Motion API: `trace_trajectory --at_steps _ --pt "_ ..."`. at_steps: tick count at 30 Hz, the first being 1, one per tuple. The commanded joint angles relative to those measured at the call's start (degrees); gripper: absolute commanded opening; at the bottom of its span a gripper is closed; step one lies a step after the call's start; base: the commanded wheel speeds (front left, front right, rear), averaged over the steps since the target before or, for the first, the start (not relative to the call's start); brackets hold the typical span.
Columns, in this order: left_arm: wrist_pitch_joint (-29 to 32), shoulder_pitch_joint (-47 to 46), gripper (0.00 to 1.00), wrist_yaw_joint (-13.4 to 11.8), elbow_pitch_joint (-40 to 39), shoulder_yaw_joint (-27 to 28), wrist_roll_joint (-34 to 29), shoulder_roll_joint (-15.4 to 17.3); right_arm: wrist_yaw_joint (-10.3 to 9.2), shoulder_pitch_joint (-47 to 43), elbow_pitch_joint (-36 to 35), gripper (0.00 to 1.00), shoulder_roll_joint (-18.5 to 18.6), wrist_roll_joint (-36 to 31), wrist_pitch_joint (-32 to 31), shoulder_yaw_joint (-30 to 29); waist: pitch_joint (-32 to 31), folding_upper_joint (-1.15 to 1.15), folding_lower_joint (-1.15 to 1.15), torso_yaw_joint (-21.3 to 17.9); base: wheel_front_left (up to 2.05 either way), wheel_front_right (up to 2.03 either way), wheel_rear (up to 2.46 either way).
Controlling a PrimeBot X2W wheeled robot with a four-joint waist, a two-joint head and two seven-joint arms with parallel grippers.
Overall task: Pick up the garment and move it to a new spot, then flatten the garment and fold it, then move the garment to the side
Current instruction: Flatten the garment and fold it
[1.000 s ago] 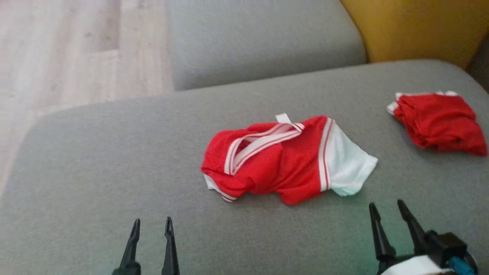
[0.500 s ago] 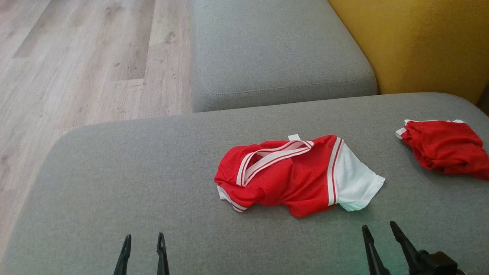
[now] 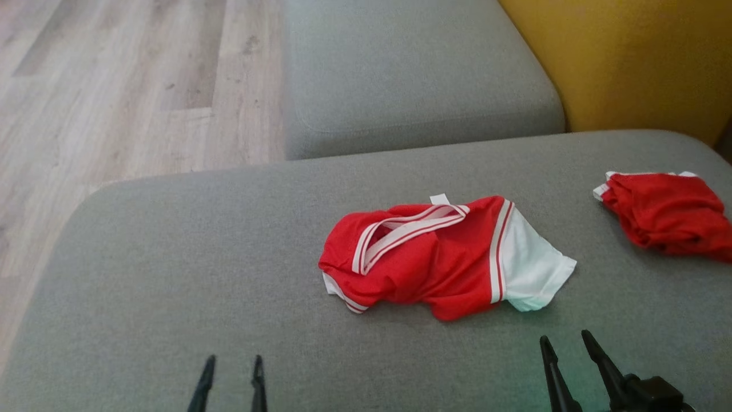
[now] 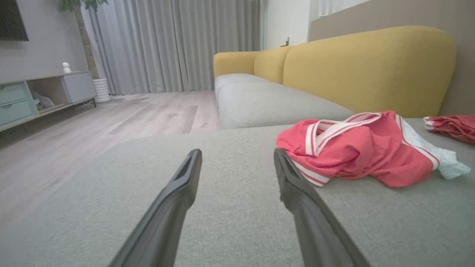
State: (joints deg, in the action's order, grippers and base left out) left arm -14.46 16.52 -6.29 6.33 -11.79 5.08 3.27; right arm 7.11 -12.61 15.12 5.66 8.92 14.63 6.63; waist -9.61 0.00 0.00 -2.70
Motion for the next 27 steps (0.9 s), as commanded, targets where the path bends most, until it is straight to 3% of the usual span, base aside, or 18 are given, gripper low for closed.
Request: trace_trajectory --at_steps 1,8,14,20,27 --pt "-0.53 -4.06 1.00 0.32 -1.31 1.07 -0.45 -0.39 0.37 1.65 -1.90 1.00 0.25 -0.56 0.37 1.04 0.58 0.00 0.00 -0.32 0.00 0.00 0.00" --pt "-0.53 -15.39 1.00 0.47 6.67 -6.25 0.43 -0.39 0.37 4.18 -2.66 1.00 1.76 -0.38 0.37 2.21 5.67 0.00 0.00 -3.03 0.00 0.00 0.00" --pt "-0.24 -33.25 1.00 0.44 19.10 -19.32 3.28 -0.39 0.37 8.18 -3.60 1.00 3.79 0.35 0.37 4.36 12.92 0.00 0.00 -8.47 0.00 0.00 0.00" --pt "3.88 -50.03 1.00 -3.57 29.10 -27.73 4.31 -0.39 0.37 14.19 -3.96 1.00 3.83 1.85 0.37 5.85 21.14 0.00 0.00 -15.12 0.00 0.00 0.00" --pt "5.04 -60.95 1.00 -4.76 37.64 -33.89 9.64 -0.39 0.37 17.17 -3.28 1.00 2.65 3.62 0.37 5.84 26.40 0.00 0.00 -21.26 0.00 0.00 0.00"
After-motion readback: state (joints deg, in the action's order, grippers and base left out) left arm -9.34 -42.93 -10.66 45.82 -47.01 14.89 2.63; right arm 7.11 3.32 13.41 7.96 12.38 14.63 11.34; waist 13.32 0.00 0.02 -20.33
